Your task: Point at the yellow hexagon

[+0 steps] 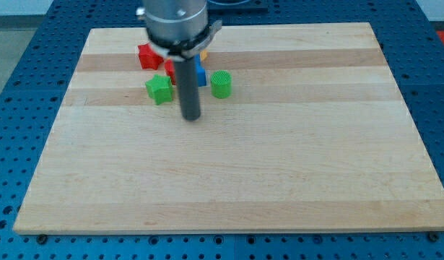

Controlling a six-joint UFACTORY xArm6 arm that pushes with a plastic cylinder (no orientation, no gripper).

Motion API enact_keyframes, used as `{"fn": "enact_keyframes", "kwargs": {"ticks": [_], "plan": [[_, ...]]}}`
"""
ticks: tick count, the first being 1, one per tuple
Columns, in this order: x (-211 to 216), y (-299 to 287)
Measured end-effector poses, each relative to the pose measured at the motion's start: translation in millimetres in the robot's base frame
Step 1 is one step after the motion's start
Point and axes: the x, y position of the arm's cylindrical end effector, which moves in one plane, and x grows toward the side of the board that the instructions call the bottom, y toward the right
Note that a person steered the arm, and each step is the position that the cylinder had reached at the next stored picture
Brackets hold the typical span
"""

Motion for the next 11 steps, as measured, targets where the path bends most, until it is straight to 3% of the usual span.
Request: {"fn": "enact_keyframes", "kwargs": {"ticks": [1, 2, 4, 6, 7, 8, 9, 11], "plan": [[11, -65], [-19, -140], [-116, -202], [-110, -186], [-174, -203], [-209, -139], [-210, -74], [-212, -12]]}}
